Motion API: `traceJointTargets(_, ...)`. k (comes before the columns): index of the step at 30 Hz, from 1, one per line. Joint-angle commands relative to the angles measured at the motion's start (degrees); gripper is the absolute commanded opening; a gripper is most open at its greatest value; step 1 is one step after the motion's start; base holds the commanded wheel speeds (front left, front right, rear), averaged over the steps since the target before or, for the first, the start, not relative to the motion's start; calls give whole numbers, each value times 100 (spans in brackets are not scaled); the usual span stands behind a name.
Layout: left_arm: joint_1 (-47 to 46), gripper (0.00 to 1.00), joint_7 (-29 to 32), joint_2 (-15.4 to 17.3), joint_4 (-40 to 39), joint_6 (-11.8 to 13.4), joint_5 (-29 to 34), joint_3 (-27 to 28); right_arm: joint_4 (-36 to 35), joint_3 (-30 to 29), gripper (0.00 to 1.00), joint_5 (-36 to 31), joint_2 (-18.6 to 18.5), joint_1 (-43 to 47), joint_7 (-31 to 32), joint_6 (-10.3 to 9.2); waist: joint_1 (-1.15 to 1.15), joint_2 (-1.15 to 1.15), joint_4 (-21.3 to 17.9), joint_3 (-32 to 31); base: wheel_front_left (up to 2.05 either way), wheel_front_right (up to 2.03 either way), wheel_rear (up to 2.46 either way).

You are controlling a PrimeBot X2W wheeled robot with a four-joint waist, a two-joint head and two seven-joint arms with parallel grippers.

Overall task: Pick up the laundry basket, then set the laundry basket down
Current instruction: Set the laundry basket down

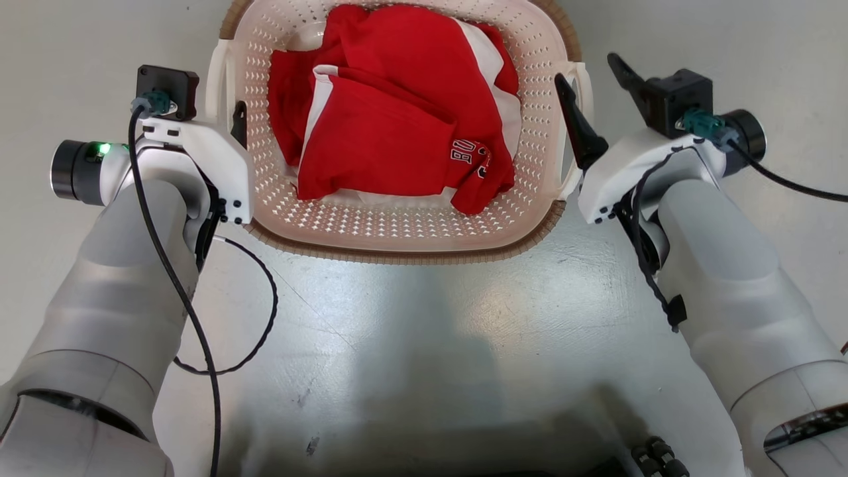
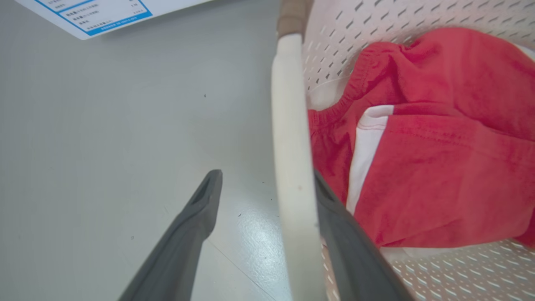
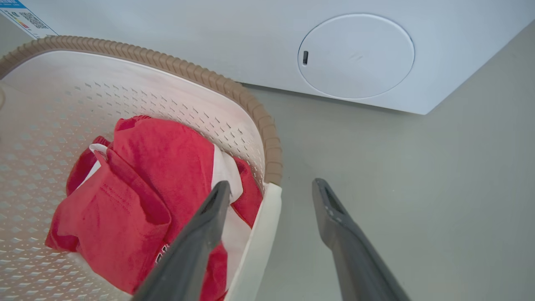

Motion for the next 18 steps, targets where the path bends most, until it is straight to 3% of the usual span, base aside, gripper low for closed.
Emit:
traceJointTargets(1,200,100,1,176,-6,35,-83,114,-102,10,100,-76,100,334,-62,25,0,0,7,-14,0,0,0)
traceJointTargets(18,458,100,-90,91,-5,5,-281,141,-331,-158,100,-191,100,617,-62,25,0,0,56,-531,0,0,0)
